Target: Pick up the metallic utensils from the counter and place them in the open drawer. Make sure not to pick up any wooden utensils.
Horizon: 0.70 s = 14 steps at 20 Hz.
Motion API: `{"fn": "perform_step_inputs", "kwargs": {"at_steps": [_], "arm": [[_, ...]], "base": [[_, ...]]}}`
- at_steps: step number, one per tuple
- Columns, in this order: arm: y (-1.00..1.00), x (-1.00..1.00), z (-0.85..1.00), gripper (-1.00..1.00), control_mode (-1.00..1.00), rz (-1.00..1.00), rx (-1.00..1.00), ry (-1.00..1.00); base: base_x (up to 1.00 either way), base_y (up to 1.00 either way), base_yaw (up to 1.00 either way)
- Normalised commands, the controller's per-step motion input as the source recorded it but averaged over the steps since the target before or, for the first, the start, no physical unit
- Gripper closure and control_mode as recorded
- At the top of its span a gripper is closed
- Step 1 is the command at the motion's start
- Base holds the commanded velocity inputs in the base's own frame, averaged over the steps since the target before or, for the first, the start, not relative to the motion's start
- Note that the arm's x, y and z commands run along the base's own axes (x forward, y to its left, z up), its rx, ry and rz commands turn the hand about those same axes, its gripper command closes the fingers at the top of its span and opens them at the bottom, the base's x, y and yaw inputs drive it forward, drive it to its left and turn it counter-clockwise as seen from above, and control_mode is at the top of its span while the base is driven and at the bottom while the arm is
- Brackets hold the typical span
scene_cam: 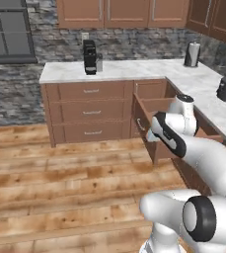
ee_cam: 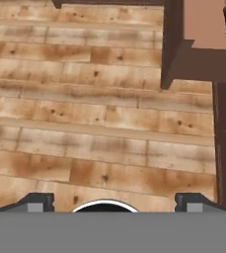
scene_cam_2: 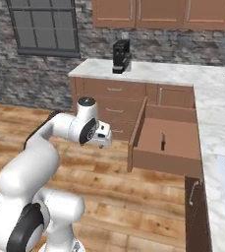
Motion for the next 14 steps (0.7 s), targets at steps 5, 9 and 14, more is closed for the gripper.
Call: {"fn": "perform_step_inputs", "kwargs": {"at_steps": [5,9,14], "arm": [[0.0,0.0,0.0,-1.0,1.0,0.0,0.0,0.0],[0.0,0.0,0.0,-1.0,1.0,0.0,0.0,0.0],[0.0,0.0,0.0,-1.0,1.0,0.0,0.0,0.0]], "base": [[-0.18,0.93,0.81],[0.0,0.64,0.95],[0.0,0.53,0.98]]}}
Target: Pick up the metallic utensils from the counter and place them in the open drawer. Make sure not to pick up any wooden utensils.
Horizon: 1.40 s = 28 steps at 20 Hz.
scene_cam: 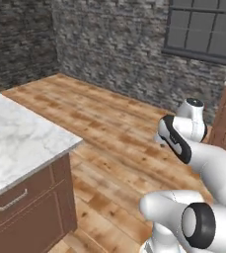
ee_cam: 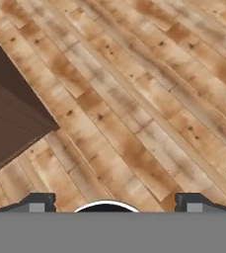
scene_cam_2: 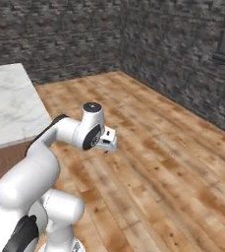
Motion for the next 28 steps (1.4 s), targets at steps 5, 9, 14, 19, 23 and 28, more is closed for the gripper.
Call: {"fn": "perform_step_inputs", "kwargs": {"at_steps": [5,9,14,19,23,28], "arm": [[0.0,0.0,0.0,-1.0,1.0,0.0,0.0,0.0],[0.0,0.0,0.0,-1.0,1.0,0.0,0.0,0.0],[0.0,0.0,0.0,-1.0,1.0,0.0,0.0,0.0],[0.0,0.0,0.0,-1.0,1.0,0.0,0.0,0.0],[0.0,0.0,0.0,-1.0,1.0,0.0,0.0,0.0],[0.0,0.0,0.0,-1.0,1.0,0.0,0.0,0.0]], "base": [[0.0,0.53,0.98],[0.0,0.6,0.95],[0.0,0.65,0.94],[0.0,0.67,0.93],[0.04,0.72,0.89],[1.0,0.92,-0.01]]}}
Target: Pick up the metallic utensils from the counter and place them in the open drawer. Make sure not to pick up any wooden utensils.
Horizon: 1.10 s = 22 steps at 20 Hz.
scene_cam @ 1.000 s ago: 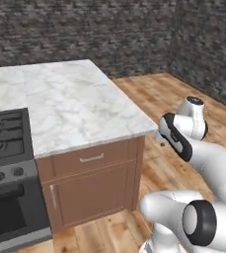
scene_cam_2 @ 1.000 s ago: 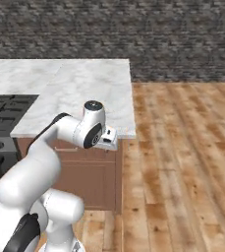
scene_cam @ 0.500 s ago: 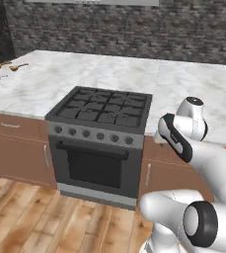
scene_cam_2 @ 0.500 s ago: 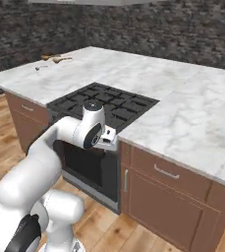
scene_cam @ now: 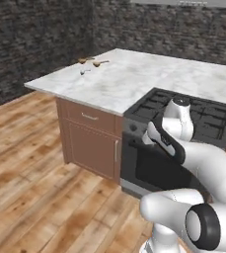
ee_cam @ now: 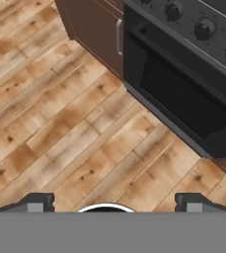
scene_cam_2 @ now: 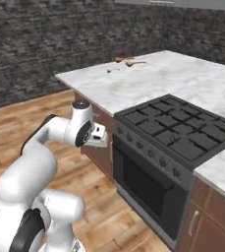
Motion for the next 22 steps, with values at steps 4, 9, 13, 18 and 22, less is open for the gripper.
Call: {"fn": "perform_step_inputs", "kwargs": {"at_steps": [4,9,13,18,22], "arm": [[0.0,0.0,0.0,-1.0,1.0,0.0,0.0,0.0],[0.0,0.0,0.0,-1.0,1.0,0.0,0.0,0.0],[0.0,0.0,0.0,-1.0,1.0,0.0,0.0,0.0],[0.0,0.0,0.0,-1.0,1.0,0.0,0.0,0.0],[0.0,0.0,0.0,-1.0,1.0,0.0,0.0,0.0]], "base": [[1.0,1.0,-0.27],[1.0,1.0,-0.36],[1.0,1.0,-0.4],[1.0,1.0,-0.42],[1.0,1.0,-0.43]]}}
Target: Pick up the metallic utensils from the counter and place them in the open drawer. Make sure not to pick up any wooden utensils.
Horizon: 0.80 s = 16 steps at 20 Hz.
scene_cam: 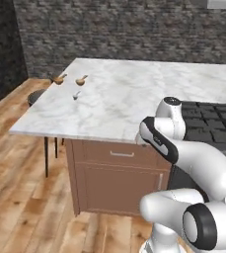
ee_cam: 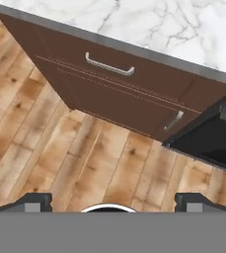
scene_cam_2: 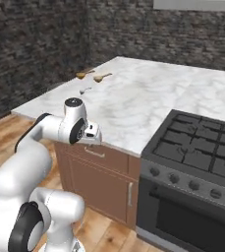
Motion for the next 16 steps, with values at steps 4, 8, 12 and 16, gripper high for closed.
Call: {"fn": "perform_step_inputs", "kwargs": {"at_steps": [4,8,12,16], "arm": [[0.0,0.0,0.0,-1.0,1.0,0.0,0.0,0.0],[0.0,0.0,0.0,-1.0,1.0,0.0,0.0,0.0],[0.0,0.0,0.0,-1.0,1.0,0.0,0.0,0.0],[0.0,0.0,0.0,-1.0,1.0,0.0,0.0,0.0]], "base": [[1.0,1.0,-0.43],[0.9,1.0,-0.41],[0.68,1.0,-0.35],[0.11,1.0,-0.26]]}}
